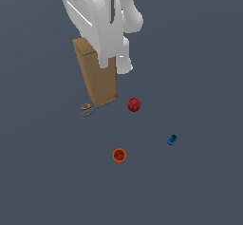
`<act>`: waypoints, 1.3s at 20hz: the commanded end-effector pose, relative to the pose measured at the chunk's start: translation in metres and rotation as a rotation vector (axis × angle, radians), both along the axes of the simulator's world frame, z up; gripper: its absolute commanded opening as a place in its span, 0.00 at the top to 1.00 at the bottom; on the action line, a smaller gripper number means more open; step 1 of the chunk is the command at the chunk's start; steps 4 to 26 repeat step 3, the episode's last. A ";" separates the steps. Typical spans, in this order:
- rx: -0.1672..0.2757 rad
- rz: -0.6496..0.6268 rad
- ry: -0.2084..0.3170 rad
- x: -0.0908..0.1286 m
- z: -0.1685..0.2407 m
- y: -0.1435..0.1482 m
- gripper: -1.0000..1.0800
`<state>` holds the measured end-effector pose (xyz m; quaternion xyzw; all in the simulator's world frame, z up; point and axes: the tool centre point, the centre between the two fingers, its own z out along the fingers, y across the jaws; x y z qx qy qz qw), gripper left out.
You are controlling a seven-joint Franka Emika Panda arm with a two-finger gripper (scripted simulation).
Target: Pick up a designated object from a clutter of objects.
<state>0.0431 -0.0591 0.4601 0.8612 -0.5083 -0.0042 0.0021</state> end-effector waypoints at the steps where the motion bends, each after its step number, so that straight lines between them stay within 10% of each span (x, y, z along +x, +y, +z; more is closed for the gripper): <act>1: -0.001 0.000 -0.009 0.001 0.008 -0.001 1.00; 26: -0.001 0.000 -0.009 0.001 0.009 -0.001 1.00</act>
